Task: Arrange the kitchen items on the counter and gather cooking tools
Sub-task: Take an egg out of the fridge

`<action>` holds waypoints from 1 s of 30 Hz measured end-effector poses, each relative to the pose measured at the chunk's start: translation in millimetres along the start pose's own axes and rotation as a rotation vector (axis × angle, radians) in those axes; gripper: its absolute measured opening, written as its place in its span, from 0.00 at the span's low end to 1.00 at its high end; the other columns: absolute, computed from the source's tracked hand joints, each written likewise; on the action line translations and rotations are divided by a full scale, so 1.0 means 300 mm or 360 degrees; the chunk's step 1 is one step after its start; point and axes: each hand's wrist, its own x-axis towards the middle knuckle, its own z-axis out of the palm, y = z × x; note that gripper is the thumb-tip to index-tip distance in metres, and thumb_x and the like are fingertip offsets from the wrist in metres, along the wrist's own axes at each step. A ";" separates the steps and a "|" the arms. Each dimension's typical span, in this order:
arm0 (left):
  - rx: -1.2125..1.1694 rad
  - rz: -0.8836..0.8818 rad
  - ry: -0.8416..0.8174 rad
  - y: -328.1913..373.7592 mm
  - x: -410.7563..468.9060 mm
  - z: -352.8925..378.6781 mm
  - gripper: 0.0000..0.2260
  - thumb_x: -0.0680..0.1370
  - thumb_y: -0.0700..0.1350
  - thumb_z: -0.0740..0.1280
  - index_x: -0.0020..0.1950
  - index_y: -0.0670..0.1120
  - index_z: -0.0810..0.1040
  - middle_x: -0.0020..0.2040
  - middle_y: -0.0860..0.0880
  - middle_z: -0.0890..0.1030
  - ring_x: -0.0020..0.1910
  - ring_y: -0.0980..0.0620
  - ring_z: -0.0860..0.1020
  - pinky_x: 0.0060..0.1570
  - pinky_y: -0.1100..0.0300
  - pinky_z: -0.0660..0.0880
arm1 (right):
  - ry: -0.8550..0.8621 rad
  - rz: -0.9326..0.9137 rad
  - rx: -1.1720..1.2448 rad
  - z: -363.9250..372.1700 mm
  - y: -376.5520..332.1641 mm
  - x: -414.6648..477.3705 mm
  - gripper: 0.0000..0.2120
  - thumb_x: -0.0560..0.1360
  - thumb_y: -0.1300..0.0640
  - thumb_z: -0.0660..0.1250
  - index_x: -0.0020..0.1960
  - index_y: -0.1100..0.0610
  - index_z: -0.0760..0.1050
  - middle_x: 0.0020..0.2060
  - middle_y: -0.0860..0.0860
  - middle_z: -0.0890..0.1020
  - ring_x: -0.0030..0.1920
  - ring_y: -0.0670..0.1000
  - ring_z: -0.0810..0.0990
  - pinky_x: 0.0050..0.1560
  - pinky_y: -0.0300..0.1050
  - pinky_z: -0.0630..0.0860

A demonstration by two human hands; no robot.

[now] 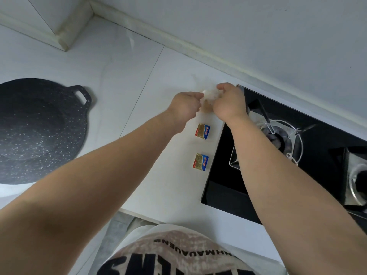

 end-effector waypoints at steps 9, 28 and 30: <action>-0.0022 0.0072 -0.0034 0.035 -0.154 -0.027 0.11 0.81 0.34 0.62 0.60 0.41 0.80 0.45 0.46 0.80 0.47 0.45 0.78 0.54 0.56 0.75 | 0.0297 0.0019 0.0152 -0.072 0.015 -0.206 0.14 0.79 0.62 0.61 0.60 0.57 0.80 0.56 0.52 0.83 0.57 0.51 0.80 0.54 0.37 0.71; 0.0239 0.0589 -0.0339 0.076 -0.628 0.541 0.08 0.76 0.35 0.65 0.50 0.45 0.81 0.43 0.47 0.82 0.34 0.53 0.77 0.33 0.64 0.73 | 0.1114 0.0136 0.0661 -0.551 0.322 -0.730 0.17 0.82 0.49 0.60 0.44 0.59 0.78 0.37 0.52 0.84 0.38 0.52 0.83 0.47 0.51 0.80; 0.0293 0.0633 -0.0383 0.031 -0.710 0.657 0.09 0.77 0.35 0.64 0.48 0.47 0.81 0.43 0.48 0.82 0.34 0.55 0.77 0.32 0.64 0.72 | 0.1204 0.0151 0.0694 -0.627 0.421 -0.843 0.16 0.82 0.49 0.60 0.45 0.58 0.78 0.37 0.51 0.84 0.39 0.51 0.83 0.48 0.52 0.79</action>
